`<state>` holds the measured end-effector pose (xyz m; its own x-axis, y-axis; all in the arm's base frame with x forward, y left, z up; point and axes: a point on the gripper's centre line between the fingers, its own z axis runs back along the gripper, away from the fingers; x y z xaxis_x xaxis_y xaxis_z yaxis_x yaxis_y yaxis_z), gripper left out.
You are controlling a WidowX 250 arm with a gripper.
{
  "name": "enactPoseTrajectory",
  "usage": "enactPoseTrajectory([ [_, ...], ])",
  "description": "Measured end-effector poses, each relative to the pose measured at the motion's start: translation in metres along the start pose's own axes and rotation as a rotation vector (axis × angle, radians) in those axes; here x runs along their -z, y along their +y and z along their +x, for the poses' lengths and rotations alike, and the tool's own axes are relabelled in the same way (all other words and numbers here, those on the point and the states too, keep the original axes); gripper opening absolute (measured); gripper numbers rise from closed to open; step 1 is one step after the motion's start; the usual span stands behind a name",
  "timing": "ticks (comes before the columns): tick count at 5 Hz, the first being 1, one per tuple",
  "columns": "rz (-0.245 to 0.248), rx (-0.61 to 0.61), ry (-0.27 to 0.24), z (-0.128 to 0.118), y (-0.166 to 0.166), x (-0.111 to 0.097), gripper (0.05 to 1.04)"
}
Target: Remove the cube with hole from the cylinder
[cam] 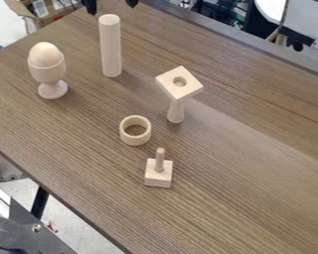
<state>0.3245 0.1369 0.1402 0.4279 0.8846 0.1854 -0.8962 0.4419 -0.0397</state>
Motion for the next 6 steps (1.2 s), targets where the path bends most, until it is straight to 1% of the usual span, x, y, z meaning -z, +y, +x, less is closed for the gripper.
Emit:
enactPoseTrajectory([
  [1,0.024,0.006,0.026,-0.004,0.002,0.01,0.999],
  [2,0.054,-0.033,0.043,-0.014,0.005,0.019,0.999],
  [3,0.049,-0.058,0.019,-0.021,0.006,0.016,0.999],
  [4,0.033,-0.05,-0.011,-0.028,-0.004,0.008,0.999],
  [5,0.021,-0.036,-0.06,-0.034,-0.018,-0.003,0.999],
  [6,-0.003,-0.007,-0.093,-0.045,-0.031,-0.013,0.999],
])
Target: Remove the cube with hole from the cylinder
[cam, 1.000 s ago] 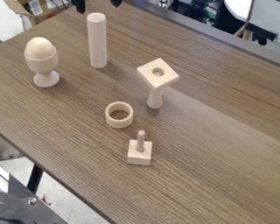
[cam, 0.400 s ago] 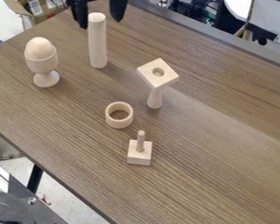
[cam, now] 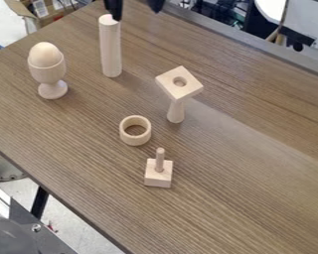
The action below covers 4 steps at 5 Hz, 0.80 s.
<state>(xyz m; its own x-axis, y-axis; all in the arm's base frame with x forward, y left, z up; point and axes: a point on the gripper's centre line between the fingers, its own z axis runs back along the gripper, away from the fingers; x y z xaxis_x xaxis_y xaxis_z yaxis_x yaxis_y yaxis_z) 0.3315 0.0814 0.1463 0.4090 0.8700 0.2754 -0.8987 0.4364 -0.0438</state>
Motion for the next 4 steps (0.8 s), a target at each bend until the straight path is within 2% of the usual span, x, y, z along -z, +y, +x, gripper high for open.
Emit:
enactPoseTrajectory([
  [2,-0.026,0.038,-0.021,-0.022,-0.013,-0.009,0.999],
  [4,-0.04,0.046,-0.033,-0.038,-0.01,-0.004,0.999],
])
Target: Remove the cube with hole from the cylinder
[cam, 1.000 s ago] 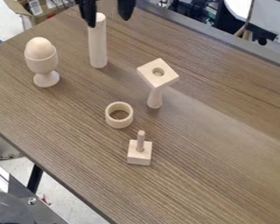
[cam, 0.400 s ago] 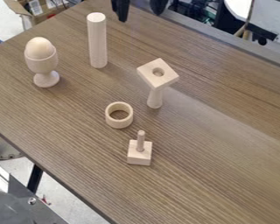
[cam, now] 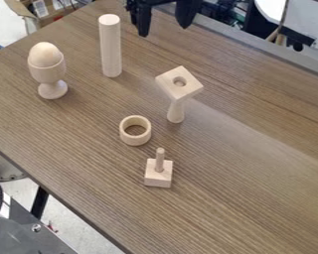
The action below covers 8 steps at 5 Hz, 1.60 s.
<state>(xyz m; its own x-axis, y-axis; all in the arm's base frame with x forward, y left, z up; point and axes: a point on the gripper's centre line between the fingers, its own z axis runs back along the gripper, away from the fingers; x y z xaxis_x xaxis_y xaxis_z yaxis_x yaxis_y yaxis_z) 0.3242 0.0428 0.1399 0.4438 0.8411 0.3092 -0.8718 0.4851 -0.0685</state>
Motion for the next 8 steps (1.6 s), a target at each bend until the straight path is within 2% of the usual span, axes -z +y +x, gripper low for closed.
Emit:
enactPoseTrajectory([
  [1,-0.008,-0.005,-0.018,-0.007,0.004,0.008,0.999],
  [5,-0.024,-0.028,-0.044,-0.027,-0.002,0.011,0.999],
  [8,-0.03,-0.023,-0.013,-0.038,0.0,0.019,0.999],
])
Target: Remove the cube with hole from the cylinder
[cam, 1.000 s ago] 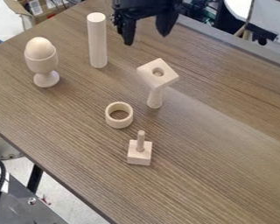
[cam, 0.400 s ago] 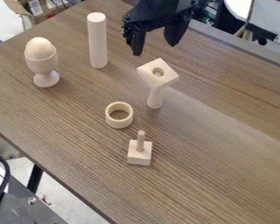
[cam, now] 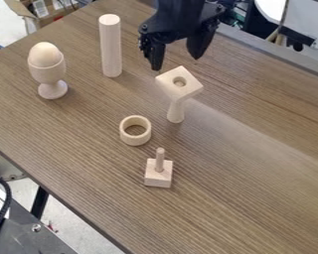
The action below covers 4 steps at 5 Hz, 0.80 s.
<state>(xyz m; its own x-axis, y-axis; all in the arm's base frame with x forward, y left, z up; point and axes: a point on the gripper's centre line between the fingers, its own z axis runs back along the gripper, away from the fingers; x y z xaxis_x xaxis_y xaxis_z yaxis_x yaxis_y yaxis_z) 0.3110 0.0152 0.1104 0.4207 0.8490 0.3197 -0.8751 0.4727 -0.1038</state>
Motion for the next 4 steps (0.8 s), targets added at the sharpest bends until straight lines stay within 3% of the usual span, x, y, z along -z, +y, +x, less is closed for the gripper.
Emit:
enactPoseTrajectory([
  [4,-0.009,0.001,0.019,-0.0115,-0.0014,0.0094,0.999],
])
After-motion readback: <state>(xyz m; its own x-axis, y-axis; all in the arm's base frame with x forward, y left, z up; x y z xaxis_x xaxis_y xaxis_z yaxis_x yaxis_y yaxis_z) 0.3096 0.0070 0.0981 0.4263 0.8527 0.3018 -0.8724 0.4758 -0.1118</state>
